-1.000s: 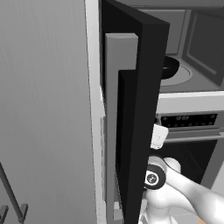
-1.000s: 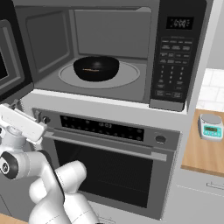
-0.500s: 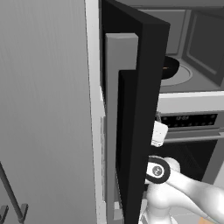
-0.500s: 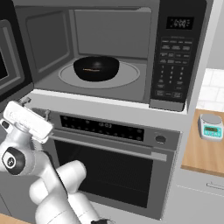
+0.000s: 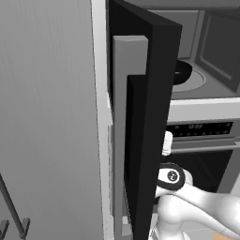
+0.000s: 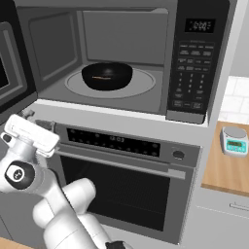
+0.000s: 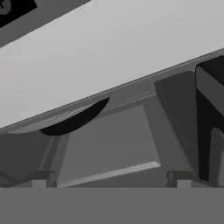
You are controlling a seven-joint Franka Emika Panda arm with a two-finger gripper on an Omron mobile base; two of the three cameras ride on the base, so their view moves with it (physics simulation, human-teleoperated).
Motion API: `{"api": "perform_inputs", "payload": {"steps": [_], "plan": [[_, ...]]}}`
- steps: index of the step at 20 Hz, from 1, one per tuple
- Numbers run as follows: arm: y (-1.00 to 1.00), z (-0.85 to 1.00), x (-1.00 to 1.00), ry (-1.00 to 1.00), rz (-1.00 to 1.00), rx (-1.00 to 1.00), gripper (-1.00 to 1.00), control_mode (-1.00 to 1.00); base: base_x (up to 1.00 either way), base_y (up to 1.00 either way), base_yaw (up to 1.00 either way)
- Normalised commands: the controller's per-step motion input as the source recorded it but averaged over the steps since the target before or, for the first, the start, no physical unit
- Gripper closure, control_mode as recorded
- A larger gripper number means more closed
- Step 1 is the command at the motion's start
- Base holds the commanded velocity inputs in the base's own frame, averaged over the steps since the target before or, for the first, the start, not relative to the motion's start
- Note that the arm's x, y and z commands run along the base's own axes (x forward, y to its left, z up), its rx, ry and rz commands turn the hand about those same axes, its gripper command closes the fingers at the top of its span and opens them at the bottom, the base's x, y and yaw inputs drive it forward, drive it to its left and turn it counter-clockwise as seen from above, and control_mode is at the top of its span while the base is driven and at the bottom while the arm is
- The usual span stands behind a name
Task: Pick the sweet potato from the sink and place it in the bowl. Then pick the bowl and place it in the microwave. Then close the microwave door and press the start button.
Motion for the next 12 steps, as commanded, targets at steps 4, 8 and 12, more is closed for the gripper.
{"api": "perform_inputs", "payload": {"steps": [4,8,12], "plan": [[0.23,-1.00,0.25,0.58,0.30,0.09,-1.00,-1.00,0.00,0.00,0.00],[0.28,-1.00,0.10,0.52,0.27,0.09,-1.00,-1.00,0.00,0.00,0.00],[0.71,-0.82,0.02,0.30,0.18,0.00,-1.00,-1.00,0.00,0.00,0.00]]}}
